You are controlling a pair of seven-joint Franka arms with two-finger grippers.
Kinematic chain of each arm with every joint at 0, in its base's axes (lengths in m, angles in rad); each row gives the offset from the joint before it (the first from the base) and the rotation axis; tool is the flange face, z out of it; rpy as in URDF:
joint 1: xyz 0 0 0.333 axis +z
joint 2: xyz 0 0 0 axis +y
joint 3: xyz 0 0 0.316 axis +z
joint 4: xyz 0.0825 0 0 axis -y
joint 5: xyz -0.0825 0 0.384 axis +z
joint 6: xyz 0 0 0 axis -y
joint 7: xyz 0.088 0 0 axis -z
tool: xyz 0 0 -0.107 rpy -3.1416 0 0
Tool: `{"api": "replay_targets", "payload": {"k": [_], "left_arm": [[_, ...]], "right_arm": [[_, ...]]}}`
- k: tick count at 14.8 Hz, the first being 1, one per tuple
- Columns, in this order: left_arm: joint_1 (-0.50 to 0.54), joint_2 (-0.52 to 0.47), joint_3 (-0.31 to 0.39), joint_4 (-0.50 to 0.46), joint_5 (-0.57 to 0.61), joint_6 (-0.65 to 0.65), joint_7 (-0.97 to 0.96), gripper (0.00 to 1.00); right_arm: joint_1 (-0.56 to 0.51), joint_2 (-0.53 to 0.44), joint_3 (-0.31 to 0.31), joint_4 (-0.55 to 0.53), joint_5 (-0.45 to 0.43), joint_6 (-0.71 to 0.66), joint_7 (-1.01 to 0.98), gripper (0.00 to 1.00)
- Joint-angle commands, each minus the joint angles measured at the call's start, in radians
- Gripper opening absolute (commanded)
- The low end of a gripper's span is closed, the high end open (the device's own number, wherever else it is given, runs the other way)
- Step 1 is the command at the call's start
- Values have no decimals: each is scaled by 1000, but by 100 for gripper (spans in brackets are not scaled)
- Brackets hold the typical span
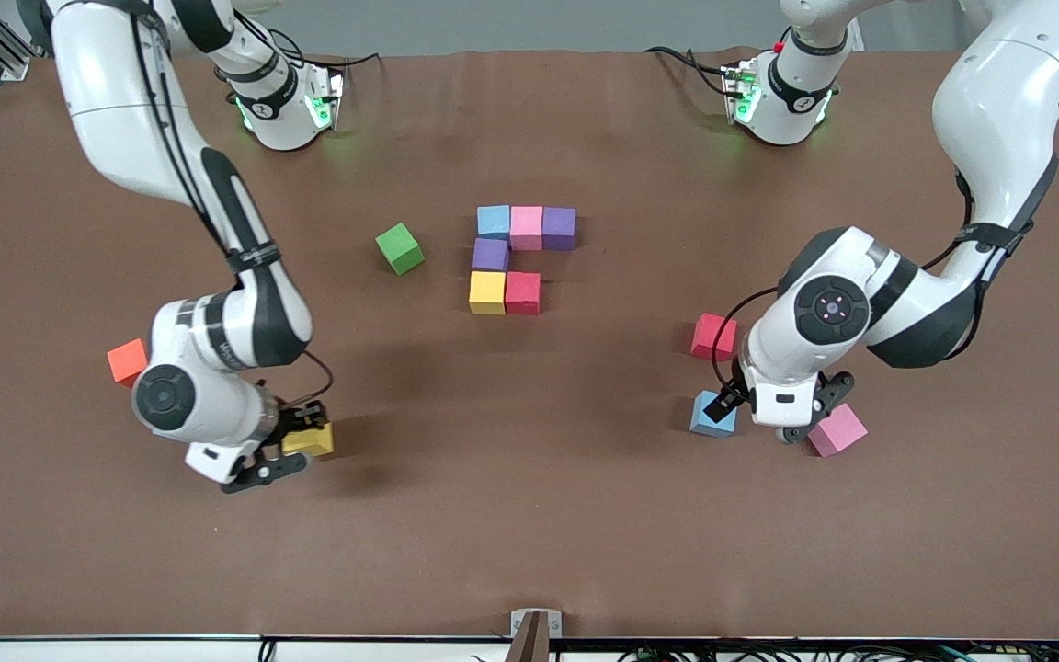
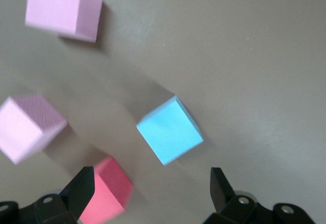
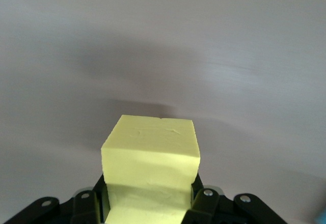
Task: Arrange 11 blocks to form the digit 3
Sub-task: 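Carry the yellow cube with the right gripper while the left gripper reaches blue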
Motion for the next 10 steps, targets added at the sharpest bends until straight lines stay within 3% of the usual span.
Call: {"api": "replay_targets", "payload": {"k": [1,5,10], "left_arm": [[-17,2,29,34,19,-18,198,100],[-26,39,43,71,4,-15,520,100],[-52,109,74,108,3,-5,761,99]], "right_arm": [[139,-17,-11,-4,22,-10,214,38],[286,0,-10,53,51,-48,556,38],[352,12,-10,53,125,-114,601,38]]}}
